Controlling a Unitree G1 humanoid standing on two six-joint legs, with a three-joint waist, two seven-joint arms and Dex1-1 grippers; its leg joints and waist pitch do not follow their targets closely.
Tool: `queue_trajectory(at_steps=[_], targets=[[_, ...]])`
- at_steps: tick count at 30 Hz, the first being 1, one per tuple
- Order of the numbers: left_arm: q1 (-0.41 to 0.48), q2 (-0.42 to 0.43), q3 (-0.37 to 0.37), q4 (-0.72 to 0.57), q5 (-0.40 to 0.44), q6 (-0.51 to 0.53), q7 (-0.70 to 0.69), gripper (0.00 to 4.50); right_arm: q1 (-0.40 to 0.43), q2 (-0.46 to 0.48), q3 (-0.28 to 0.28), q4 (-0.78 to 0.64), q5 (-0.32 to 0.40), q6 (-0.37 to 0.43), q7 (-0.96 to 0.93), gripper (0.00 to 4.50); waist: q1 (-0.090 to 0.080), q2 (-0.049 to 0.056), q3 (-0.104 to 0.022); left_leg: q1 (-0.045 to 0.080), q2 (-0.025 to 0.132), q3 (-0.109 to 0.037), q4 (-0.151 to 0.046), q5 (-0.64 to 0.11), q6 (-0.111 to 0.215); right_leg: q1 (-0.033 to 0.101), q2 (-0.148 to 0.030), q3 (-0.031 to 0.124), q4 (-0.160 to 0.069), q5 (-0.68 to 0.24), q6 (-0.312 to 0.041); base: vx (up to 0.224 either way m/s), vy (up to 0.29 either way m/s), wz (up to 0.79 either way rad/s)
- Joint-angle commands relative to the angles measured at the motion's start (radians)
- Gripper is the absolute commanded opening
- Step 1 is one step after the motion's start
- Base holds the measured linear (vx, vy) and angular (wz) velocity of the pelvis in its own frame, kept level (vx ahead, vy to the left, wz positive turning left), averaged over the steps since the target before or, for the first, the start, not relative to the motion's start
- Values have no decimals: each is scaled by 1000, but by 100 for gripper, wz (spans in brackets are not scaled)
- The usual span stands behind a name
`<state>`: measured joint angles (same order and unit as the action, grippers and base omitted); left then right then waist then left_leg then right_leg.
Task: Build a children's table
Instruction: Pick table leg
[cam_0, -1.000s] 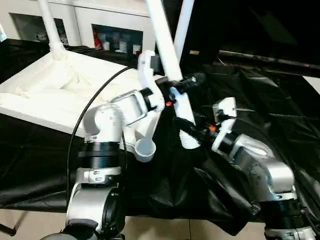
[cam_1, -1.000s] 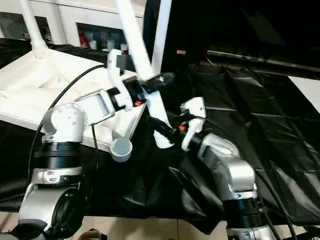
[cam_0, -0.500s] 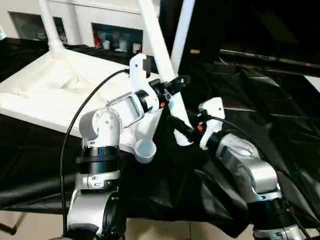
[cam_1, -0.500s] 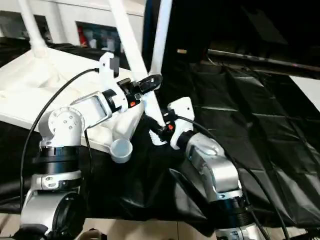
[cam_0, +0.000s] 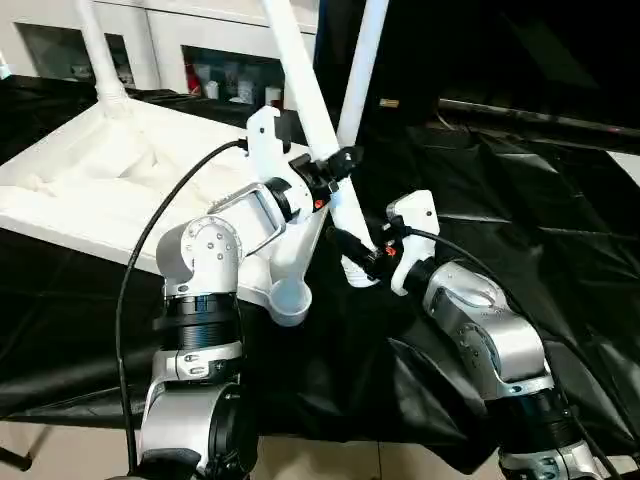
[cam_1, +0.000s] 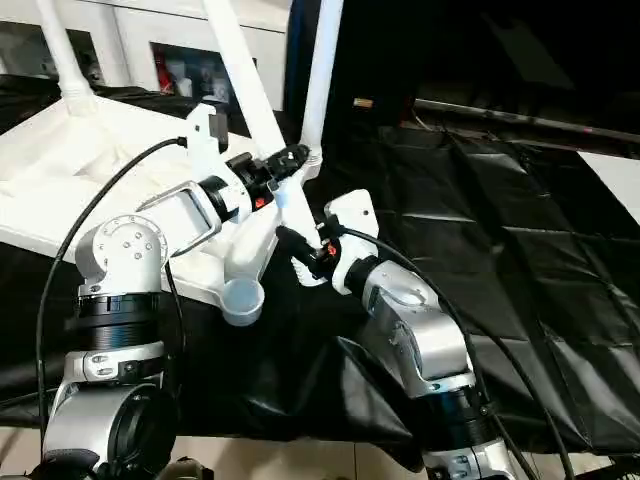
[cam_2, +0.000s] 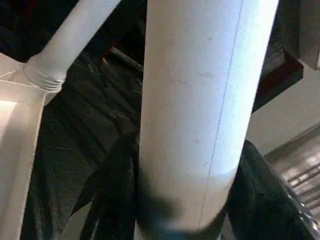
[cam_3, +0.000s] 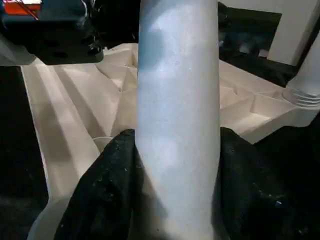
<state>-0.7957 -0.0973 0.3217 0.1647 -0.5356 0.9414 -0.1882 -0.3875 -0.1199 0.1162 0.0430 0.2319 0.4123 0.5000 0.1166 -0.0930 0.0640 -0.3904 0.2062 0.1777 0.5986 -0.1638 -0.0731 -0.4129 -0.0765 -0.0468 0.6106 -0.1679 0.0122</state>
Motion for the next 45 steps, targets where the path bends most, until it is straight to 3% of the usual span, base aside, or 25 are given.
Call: queue_trajectory(at_steps=[1, 4, 5, 8, 12, 17, 19, 21, 22, 24, 27, 28, 34, 39, 41, 42, 45], targets=[[-9, -21, -21, -30, -30, 9, 4, 203, -16, -7, 6, 9, -13, 4, 2, 189, 2, 5, -70, 20, 17, -8, -78, -226, -34, 46, -52, 30, -71, -222, -112, 0, 0, 0], [-9, -17, -21, -34, -36, 14, 3, 195, -21, -11, 10, 13, -13, 1, 4, 189, 1, 4, -71, 21, 17, -7, -77, -222, -33, 46, -52, 30, -71, -218, -114, 0, 0, 0], [-9, -13, -24, -36, -37, 15, -3, 193, -23, -12, 8, 14, -12, 7, 1, 224, 0, 3, -70, 20, 16, -7, -77, -222, -33, 47, -52, 30, -71, -218, -113, 0, 0, 0], [-7, 38, -72, -42, -40, 29, -89, 192, -30, -20, -21, -8, 70, 83, 59, 259, 0, 4, -70, 22, 16, -7, -78, -232, -31, 45, -51, 30, -72, -240, -108, 0, 0, 0], [-8, 100, -134, -49, -44, 43, -196, 189, -48, -54, -43, -10, 126, 163, 115, 300, 1, 7, -71, 23, 17, -7, -79, -214, -33, 46, -50, 30, -67, -215, -117, 0, 0, 0], [-23, 177, -185, -39, -56, 54, -323, 188, -82, -155, -91, -8, 260, 315, 272, 303, 9, 5, -73, 24, 17, -4, -75, -185, -31, 52, -51, 31, -61, -175, -136, 0, 0, 0], [-30, 227, -215, -48, -95, 73, -430, 188, -112, -216, -136, -1, 359, 419, 361, 303, 12, 0, -75, 24, 14, -3, -72, -169, -22, 55, -52, 30, -60, -179, -140, 0, 0, 0], [-31, 236, -223, -51, -103, 78, -454, 188, -119, -228, -142, 0, 380, 441, 379, 303, 12, 2, -72, 20, 16, -2, -72, -162, -25, 52, -54, 30, -61, -182, -150, 0, 0, 0], [-30, 249, -240, -63, -121, 87, -497, 188, -130, -253, -151, -4, 423, 491, 416, 303, 13, -1, -74, 24, 17, -2, -71, -161, -27, 52, -56, 29, -60, -202, -158, 0, 0, 0], [-28, 252, -249, -73, -129, 90, -514, 188, -134, -269, -148, -8, 441, 511, 443, 303, 14, -1, -73, 25, 18, -1, -71, -163, -30, 51, -56, 29, -62, -207, -161, 0, 0, 0], [-29, 246, -251, -81, -143, 91, -520, 188, -136, -303, -106, -12, 440, 540, 491, 303, 21, -4, -73, 25, 20, 0, -70, -163, -37, 51, -58, 30, -63, -219, -161, 0, 0, 0], [-29, 243, -249, -81, -149, 90, -522, 188, -136, -312, -86, -10, 434, 550, 499, 274, 24, -4, -73, 24, 19, 0, -70, -162, -39, 51, -58, 29, -64, -224, -160, 0, 0, 0], [-34, 239, -234, -73, -169, 89, -529, 188, -124, -340, -25, -14, 413, 569, 515, 225, 31, -6, -73, 25, 19, -1, -70, -166, -50, 50, -60, 30, -67, -265, -137, 0, 0, 0], [-29, 245, -238, -73, -167, 80, -532, 188, -133, -320, -45, 7, 400, 547, 485, 201, 30, -8, -74, 23, 18, -2, -71, -165, -53, 49, -58, 29, -65, -255, -139, 0, 0, 0], [-31, 240, -243, -55, -126, 34, -492, 188, -144, -305, -59, 17, 393, 526, 457, 198, 29, -8, -74, 22, 19, -3, -71, -169, -55, 49, -59, 28, -66, -258, -138, 0, 0, 0], [-32, 238, -244, -48, -110, 17, -477, 244, -147, -301, -62, 20, 389, 519, 449, 198, 29, -7, -74, 23, 19, -2, -71, -172, -57, 48, -59, 28, -67, -260, -136, 0, 0, 0], [-44, 210, -203, -8, -100, 18, -402, 264, -152, -271, -82, 25, 376, 487, 388, 195, 30, -8, -77, 23, 19, -2, -69, -153, -60, 50, -58, 29, -62, -230, -136, 0, 0, 0]])
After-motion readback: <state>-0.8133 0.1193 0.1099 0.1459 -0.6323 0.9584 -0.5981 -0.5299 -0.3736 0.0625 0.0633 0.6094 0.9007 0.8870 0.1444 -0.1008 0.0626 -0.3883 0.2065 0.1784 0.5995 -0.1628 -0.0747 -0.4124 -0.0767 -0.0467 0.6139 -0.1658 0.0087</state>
